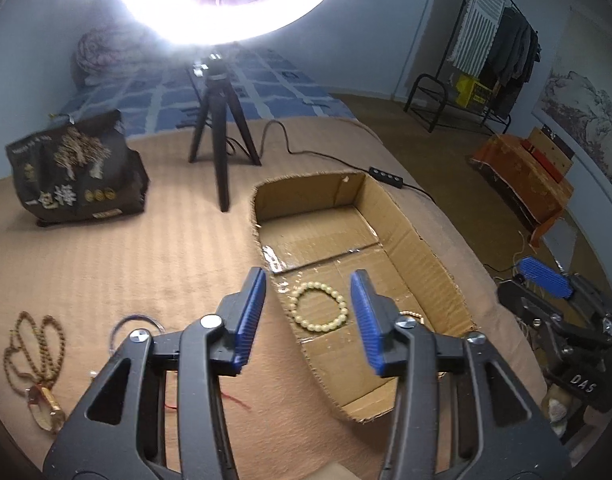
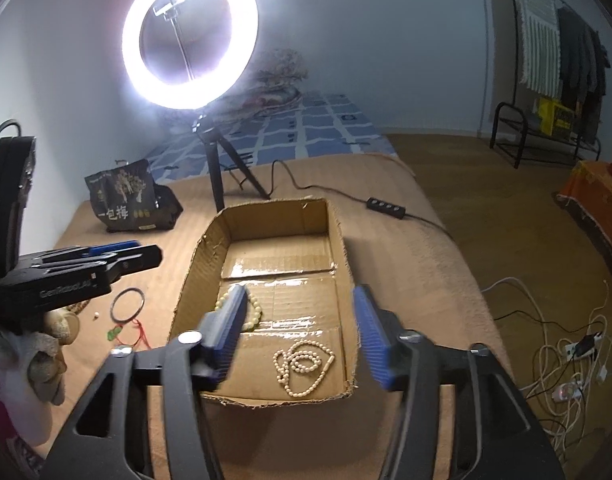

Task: Organize jewelry
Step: 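Open right tool to drop the necklace while left tool releases the bracelet into the box, then move left tool to brown prayer beads while right tool approaches the blue bangle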

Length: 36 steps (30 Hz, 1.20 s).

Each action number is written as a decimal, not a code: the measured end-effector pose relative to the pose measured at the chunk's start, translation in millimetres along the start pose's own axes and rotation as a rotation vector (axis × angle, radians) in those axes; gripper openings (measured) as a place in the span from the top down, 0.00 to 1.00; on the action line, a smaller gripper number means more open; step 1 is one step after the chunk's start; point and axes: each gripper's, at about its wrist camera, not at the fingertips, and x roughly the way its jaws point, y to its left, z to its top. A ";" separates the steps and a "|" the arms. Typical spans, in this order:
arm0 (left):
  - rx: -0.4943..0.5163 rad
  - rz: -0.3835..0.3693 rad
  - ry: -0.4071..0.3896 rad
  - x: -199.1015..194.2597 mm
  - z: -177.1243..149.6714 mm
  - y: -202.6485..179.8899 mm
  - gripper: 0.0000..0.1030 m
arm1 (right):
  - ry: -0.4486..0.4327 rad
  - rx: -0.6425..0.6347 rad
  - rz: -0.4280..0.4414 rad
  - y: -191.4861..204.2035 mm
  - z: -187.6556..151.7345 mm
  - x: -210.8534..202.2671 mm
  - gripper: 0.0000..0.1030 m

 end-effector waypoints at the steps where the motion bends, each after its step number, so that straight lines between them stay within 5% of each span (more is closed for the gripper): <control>1: 0.000 0.009 -0.004 -4.3 0.6 2.1 0.56 | -0.011 0.000 -0.010 0.8 0.9 -3.9 0.36; 6: -0.024 0.058 -0.038 -26.6 2.2 19.2 0.34 | -0.019 0.017 -0.043 3.0 5.1 -14.8 0.23; 11: -0.038 0.127 -0.088 -57.0 0.7 44.8 0.34 | -0.024 0.030 -0.072 9.1 6.6 -23.2 0.23; 16: -0.116 0.110 -0.135 -89.3 -7.5 90.0 0.34 | -0.049 0.060 -0.037 17.7 8.1 -30.5 0.22; 23: -0.136 0.239 -0.173 -125.9 -18.5 150.4 0.34 | -0.073 0.067 -0.004 42.3 12.2 -27.4 0.22; 36: -0.287 0.333 -0.079 -145.4 -68.1 273.9 0.34 | 0.011 -0.033 0.105 114.8 17.5 14.8 0.22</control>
